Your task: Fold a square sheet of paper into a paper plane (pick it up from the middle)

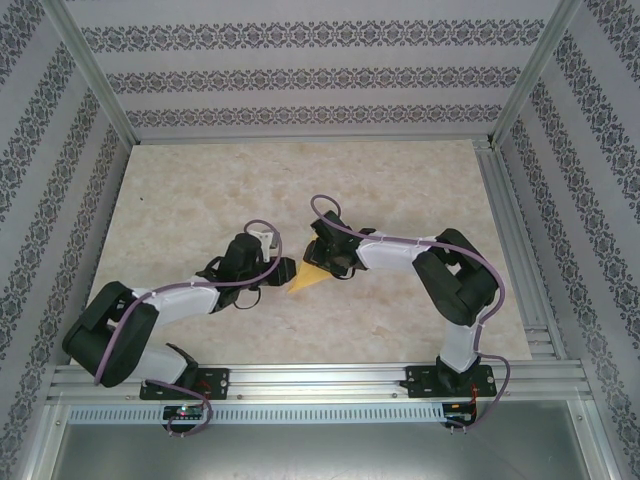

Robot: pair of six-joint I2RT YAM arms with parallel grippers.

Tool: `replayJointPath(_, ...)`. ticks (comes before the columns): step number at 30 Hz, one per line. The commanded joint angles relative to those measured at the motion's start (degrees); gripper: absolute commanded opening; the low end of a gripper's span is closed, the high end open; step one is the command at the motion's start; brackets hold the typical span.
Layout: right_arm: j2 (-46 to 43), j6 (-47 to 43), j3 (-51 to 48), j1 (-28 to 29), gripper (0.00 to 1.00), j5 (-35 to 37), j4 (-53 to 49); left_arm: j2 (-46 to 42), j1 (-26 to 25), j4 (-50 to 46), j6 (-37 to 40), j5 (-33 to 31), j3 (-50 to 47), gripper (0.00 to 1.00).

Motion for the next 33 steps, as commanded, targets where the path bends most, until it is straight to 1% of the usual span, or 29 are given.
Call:
replayJointPath(1, 4.7, 0.1, -1.7, 0.2, 0.51, 4.9, -11.4, -2.5, 0.8, -2.9, -2.1, -1.9, -0.8, 0.35)
replayJointPath(5, 5.6, 0.1, -0.4, 0.4, 0.52, 5.2, -13.2, -1.7, 0.8, -1.6, -3.1, 0.7, -0.5, 0.39)
replayJointPath(8, 5.6, 0.7, -0.1, 0.6, 0.48, 5.5, -13.8, -0.6, 0.9, 1.1, -4.7, 1.8, -1.2, 0.39)
replayJointPath(11, 5.6, 1.2, 0.0, 0.6, 0.46, 5.8, -14.3, 0.1, 0.9, 3.2, -5.0, 3.3, -1.3, 0.36)
replayJointPath(14, 5.7, 1.3, 0.3, 0.7, 0.45, 6.0, -15.0, 0.8, 0.9, 3.2, -4.7, 4.1, -0.8, 0.35)
replayJointPath(18, 6.6, 1.3, 1.3, 0.7, 0.48, 6.1, -15.9, 3.3, 0.9, 4.0, -3.8, 7.0, 0.3, 0.31)
replayJointPath(26, 8.5, 2.0, 2.8, 0.8, 0.51, 6.2, -17.5, 8.2, 0.9, 8.9, -5.1, 11.7, 1.1, 0.21)
replayJointPath(30, 9.3, 2.8, 3.1, 0.8, 0.51, 5.8, -17.9, 8.9, 0.8, 10.3, -5.2, 13.3, 1.4, 0.2)
replayJointPath(33, 9.7, 3.2, 3.1, 0.7, 0.51, 5.6, -17.8, 8.9, 0.8, 9.7, -5.0, 13.4, 1.8, 0.2)
